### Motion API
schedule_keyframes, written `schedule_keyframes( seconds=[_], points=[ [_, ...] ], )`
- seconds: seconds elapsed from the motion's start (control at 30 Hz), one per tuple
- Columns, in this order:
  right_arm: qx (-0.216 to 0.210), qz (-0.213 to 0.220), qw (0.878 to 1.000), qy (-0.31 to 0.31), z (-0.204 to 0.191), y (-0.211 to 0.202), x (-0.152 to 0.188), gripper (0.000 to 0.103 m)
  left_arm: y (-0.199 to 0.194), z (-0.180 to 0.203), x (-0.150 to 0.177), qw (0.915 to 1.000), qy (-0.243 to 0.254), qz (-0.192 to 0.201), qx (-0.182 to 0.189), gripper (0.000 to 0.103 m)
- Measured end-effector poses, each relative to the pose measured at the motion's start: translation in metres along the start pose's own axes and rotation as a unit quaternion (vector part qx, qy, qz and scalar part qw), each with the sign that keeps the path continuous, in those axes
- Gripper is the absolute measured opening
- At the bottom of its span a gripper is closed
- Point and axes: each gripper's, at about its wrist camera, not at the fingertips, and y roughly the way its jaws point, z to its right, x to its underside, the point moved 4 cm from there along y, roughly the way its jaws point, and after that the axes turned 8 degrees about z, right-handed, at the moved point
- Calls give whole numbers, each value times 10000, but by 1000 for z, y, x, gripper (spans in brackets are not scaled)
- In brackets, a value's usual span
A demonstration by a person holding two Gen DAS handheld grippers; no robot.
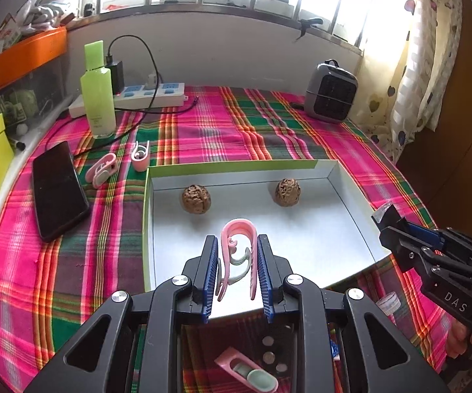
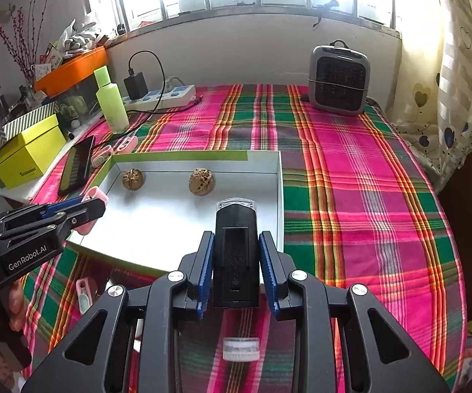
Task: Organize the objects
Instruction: 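Carry the pink clip and black device into the box with both grippers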
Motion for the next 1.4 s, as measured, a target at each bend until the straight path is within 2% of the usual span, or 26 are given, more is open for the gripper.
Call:
schedule_keyframes(
  seconds=[0.77, 1.4],
  points=[
    [-28, -457, 9989, -47, 10, 76, -26, 29, 75, 12, -25, 9992, 32, -397, 40, 22],
    [-108, -593, 9980, -196, 5, 99, -28, 29, 101, 14, -24, 9985, 76, -547, -49, 22]
  ],
)
